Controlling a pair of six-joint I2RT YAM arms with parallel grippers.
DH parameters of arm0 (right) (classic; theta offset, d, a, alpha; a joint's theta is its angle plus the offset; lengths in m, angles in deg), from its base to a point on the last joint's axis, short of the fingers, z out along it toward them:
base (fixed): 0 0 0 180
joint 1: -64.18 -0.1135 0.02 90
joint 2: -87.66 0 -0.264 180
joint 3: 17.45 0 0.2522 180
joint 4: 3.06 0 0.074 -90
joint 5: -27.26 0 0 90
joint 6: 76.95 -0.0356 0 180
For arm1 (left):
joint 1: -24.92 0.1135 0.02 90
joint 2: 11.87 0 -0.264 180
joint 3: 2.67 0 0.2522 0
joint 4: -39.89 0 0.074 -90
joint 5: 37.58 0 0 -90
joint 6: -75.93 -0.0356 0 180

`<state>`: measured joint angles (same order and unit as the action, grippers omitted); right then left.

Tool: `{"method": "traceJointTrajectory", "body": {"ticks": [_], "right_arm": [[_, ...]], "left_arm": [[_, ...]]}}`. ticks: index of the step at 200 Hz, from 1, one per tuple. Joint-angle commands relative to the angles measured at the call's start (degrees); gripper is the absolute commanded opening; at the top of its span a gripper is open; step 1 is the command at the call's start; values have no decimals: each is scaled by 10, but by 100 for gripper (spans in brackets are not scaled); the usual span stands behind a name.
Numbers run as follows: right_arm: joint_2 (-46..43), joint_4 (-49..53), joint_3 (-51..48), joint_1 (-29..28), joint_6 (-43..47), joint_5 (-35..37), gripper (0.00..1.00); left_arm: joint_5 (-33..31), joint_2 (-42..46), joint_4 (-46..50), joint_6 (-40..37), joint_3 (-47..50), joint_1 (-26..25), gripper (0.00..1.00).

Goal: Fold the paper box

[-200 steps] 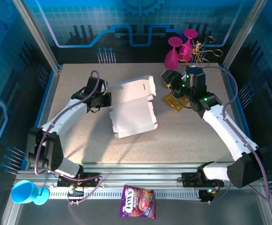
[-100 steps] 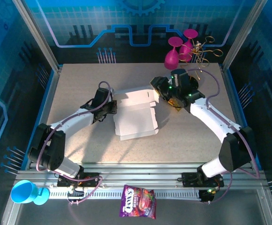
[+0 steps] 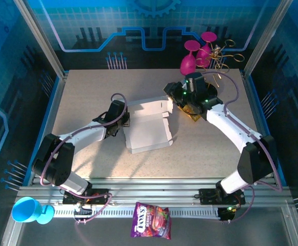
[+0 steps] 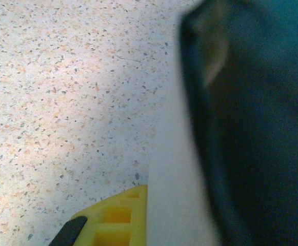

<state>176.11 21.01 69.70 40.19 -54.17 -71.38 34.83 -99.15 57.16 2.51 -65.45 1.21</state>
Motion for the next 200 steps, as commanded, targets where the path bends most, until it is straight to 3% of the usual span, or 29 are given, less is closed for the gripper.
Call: {"method": "traceJointTrajectory", "body": {"ticks": [1, 72, 200], "right_arm": [[27, 22, 17, -2, 28, -9, 38], [82, 35, 51, -4, 67, -26, 39], [74, 60, 31, -10, 80, -18, 41]], "left_arm": [[-27, 10, -14, 11, 12, -6, 0], [-28, 3, -23, 9, 17, -13, 0], [-20, -11, -23, 5, -4, -15, 0]]}}
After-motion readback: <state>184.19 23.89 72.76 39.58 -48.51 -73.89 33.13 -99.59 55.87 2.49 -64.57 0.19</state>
